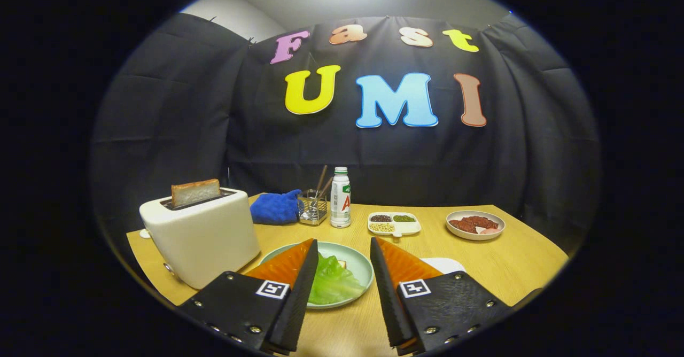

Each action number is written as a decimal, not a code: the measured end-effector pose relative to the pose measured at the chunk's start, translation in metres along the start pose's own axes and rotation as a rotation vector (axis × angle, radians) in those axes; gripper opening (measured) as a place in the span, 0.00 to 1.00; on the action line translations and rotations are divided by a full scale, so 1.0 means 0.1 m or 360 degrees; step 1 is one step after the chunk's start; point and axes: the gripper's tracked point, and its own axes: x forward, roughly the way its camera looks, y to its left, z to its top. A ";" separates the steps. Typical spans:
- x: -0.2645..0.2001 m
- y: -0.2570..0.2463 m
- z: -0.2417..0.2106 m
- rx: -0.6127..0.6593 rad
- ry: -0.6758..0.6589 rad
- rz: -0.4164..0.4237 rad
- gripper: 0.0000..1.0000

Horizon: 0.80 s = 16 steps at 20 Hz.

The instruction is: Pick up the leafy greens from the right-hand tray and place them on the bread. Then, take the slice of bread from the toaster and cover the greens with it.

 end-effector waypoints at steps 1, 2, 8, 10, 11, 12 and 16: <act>-0.01 0.10 0.02 0.0024 0.0000 0.0023 0.61; -0.01 0.19 0.03 0.0045 0.0014 0.0027 0.61; 0.05 0.84 0.12 0.0076 0.0050 0.0116 0.61; 0.07 1.15 0.18 0.0078 0.0038 0.0184 0.61; 0.07 1.31 0.21 0.0066 0.0036 0.0220 0.61; 0.06 1.46 0.24 0.0054 0.0034 0.0258 0.61; -0.02 1.97 0.36 0.0024 0.0020 0.0378 0.61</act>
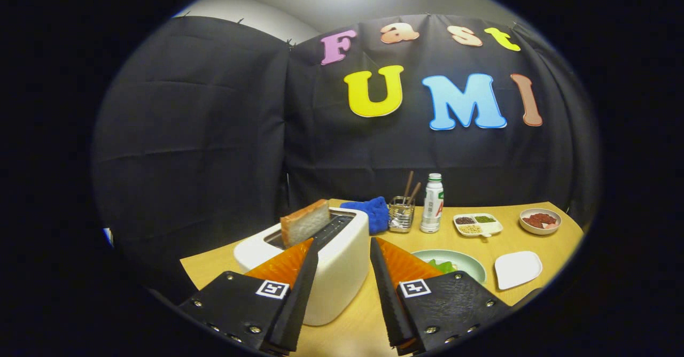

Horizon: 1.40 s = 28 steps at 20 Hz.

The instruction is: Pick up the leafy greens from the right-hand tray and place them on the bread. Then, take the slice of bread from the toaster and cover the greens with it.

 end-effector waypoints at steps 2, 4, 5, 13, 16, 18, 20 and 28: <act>0.02 0.19 0.03 -0.0008 -0.0001 0.0030 0.61; 0.05 0.27 0.02 -0.0008 0.0018 0.0017 0.61; 0.08 0.33 0.01 0.0003 0.0033 0.0023 0.61; 0.36 0.43 -0.01 -0.0008 0.0074 -0.0107 0.61; 0.46 0.48 -0.04 -0.0010 0.0092 -0.0146 0.61; 0.56 0.57 -0.08 0.0001 0.0135 -0.0135 0.61; 0.62 0.57 -0.08 -0.0013 0.0150 -0.0181 0.61; 0.78 0.64 -0.10 -0.0060 0.0145 -0.0184 0.49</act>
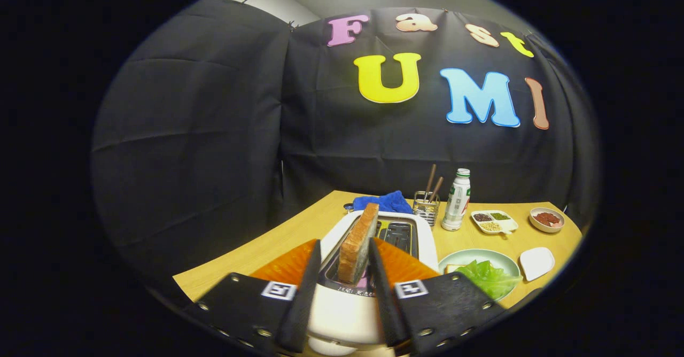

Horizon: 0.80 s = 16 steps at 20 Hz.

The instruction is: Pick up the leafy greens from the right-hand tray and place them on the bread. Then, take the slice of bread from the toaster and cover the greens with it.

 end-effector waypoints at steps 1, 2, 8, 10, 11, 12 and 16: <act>0.03 -0.02 -0.05 -0.0008 0.0030 -0.0044 0.37; 0.02 -0.04 -0.02 -0.0001 0.0014 -0.0065 0.25; 0.07 0.01 -0.03 0.0015 0.0032 -0.0030 0.05; 0.07 0.04 0.00 0.0018 0.0037 -0.0008 0.06; 0.06 0.03 0.04 0.0026 0.0031 0.0003 0.06; 0.07 0.02 0.08 0.0037 0.0028 0.0014 0.05; 0.06 0.02 0.19 0.0052 0.0018 0.0030 0.05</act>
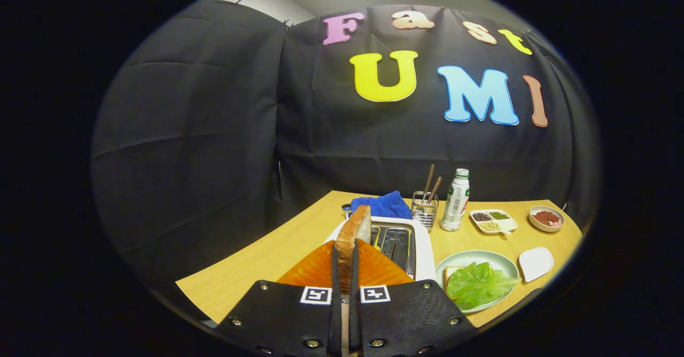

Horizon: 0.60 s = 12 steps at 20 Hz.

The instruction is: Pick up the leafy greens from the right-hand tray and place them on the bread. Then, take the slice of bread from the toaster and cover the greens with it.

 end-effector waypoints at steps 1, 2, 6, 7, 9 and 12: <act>-0.01 0.02 0.03 0.0002 -0.0002 0.0016 0.05; -0.02 0.05 0.10 -0.0007 -0.0027 0.0026 0.05; -0.14 0.04 0.36 -0.0015 -0.0131 0.0031 0.05; -0.18 0.03 0.43 -0.0005 -0.0154 0.0036 0.05; -0.24 -0.05 0.55 0.0010 -0.0192 0.0040 0.05; -0.36 -0.10 0.66 0.0043 -0.0214 0.0093 0.05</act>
